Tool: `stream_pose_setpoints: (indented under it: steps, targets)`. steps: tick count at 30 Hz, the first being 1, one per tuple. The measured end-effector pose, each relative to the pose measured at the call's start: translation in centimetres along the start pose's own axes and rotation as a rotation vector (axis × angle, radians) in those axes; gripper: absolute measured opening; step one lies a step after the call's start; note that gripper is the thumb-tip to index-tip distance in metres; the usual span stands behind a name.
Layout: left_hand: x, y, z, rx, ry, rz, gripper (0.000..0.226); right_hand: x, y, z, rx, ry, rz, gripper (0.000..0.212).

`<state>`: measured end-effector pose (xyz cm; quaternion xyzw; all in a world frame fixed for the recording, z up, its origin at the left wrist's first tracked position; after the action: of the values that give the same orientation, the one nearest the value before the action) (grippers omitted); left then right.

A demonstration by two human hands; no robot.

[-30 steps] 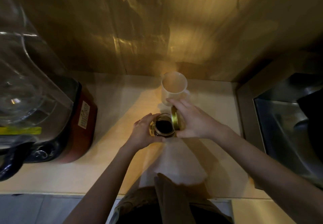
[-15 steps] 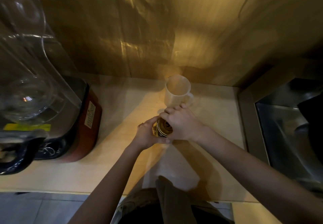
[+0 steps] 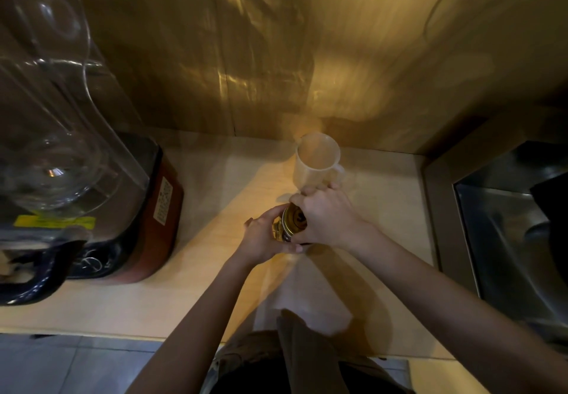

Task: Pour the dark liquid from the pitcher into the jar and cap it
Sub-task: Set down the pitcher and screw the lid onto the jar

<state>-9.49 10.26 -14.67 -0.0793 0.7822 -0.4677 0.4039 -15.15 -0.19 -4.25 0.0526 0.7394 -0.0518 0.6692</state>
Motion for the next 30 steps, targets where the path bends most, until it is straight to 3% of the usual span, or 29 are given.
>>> stream_pose_setpoints:
  steps: [6, 20, 26, 30]
  targets:
    - [0.0, -0.1, -0.1, 0.008, -0.001, 0.004, 0.108, 0.3, 0.6, 0.3, 0.044, 0.001, -0.003, 0.058]
    - [0.2, 0.2, 0.1, 0.004, -0.021, -0.007, 0.098, 0.7, 0.4, 0.1, 0.281, -0.076, 0.048, 0.066]
    - [0.3, 0.3, -0.1, 0.004, -0.029, -0.02, 0.099, 0.4, -0.4, -0.3, 0.295, -0.043, 0.03, 0.066]
    - [0.3, 0.1, -0.1, 0.015, -0.024, -0.023, 0.104, -0.3, -2.2, -1.0, 0.384, 0.084, 0.071, 0.064]
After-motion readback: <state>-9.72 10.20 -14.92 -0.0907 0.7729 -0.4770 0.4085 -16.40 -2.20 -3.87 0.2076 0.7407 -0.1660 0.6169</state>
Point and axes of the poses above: each hand's wrist, its own z-axis towards the middle knuckle, its own x-axis out of the palm, y = z × x, the point moved 3 cm from there along z, towards the middle knuckle, and after that the axes turned 11 degrees about -y, right-handed, at the moved point
